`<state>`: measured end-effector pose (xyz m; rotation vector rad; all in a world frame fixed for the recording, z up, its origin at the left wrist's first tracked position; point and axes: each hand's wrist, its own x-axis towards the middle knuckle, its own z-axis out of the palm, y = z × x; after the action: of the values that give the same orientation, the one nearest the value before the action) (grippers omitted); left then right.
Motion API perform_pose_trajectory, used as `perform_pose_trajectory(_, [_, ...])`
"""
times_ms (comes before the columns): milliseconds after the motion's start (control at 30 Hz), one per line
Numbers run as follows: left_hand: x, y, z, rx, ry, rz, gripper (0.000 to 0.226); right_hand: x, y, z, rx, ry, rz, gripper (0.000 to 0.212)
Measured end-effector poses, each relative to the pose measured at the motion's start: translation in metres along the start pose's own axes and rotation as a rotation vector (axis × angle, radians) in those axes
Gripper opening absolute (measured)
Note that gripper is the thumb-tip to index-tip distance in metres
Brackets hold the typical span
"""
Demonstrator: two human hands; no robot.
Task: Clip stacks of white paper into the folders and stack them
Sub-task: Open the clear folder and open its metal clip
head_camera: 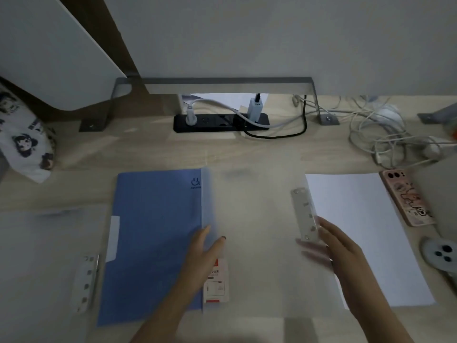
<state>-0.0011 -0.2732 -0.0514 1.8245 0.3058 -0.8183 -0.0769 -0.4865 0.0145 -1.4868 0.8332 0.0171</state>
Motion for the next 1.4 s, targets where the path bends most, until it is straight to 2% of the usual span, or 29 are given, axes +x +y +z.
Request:
perform_pose_trajectory(100, [-0.016, 0.018, -0.021, -0.02, -0.165, -0.022, 0.065, -0.022, -0.028, 0.007, 0.106, -0.229, -0.052, 0.035])
perform_pose_trajectory(200, [-0.029, 0.034, -0.04, -0.125, -0.286, 0.061, 0.069, -0.039, -0.047, 0.036, 0.038, -0.418, -0.163, 0.05])
perform_pose_trajectory(267, [-0.032, 0.044, -0.054, -0.247, -0.311, 0.134, 0.063, -0.046, -0.05, 0.065, -0.038, -0.491, -0.2, 0.041])
perform_pose_trajectory(333, [-0.036, 0.048, -0.071, -0.304, -0.275, 0.206, 0.061, -0.05, -0.05, 0.095, -0.096, -0.572, -0.225, 0.034])
perform_pose_trajectory(433, [-0.057, 0.058, -0.094, -0.285, -0.152, 0.311, 0.038, -0.048, -0.042, 0.133, -0.16, -0.71, -0.226, 0.041])
perform_pose_trajectory(500, [-0.071, 0.055, -0.114, -0.282, -0.058, 0.373, 0.031, -0.041, -0.03, 0.154, -0.239, -0.775, -0.22, 0.044])
perform_pose_trajectory(567, [-0.077, 0.046, -0.134, -0.297, 0.051, 0.354, 0.024, -0.029, -0.011, 0.171, -0.353, -0.809, -0.238, 0.047])
perform_pose_trajectory(700, [-0.074, 0.018, -0.168, -0.294, 0.198, 0.299, 0.024, 0.001, 0.025, 0.186, -0.558, -0.756, -0.227, 0.06])
perform_pose_trajectory(800, [-0.065, -0.01, -0.188, -0.281, 0.303, 0.257, 0.021, 0.028, 0.051, 0.189, -0.865, -0.597, -0.317, 0.074])
perform_pose_trajectory(933, [-0.047, -0.047, -0.201, -0.316, 0.327, 0.146, 0.021, 0.035, 0.077, 0.186, -1.167, -0.485, -0.291, 0.102])
perform_pose_trajectory(1100, [-0.036, -0.091, -0.203, -0.386, 0.324, 0.032, 0.022, 0.035, 0.09, 0.187, -1.229, -0.443, -0.339, 0.099])
perform_pose_trajectory(1200, [-0.036, -0.103, -0.203, -0.488, 0.293, 0.01, 0.024, 0.034, 0.093, 0.189, -1.259, -0.438, -0.339, 0.1])
perform_pose_trajectory(1400, [-0.028, -0.104, -0.202, -0.508, 0.321, 0.019, 0.023, 0.035, 0.094, 0.189, -1.282, -0.442, -0.33, 0.098])
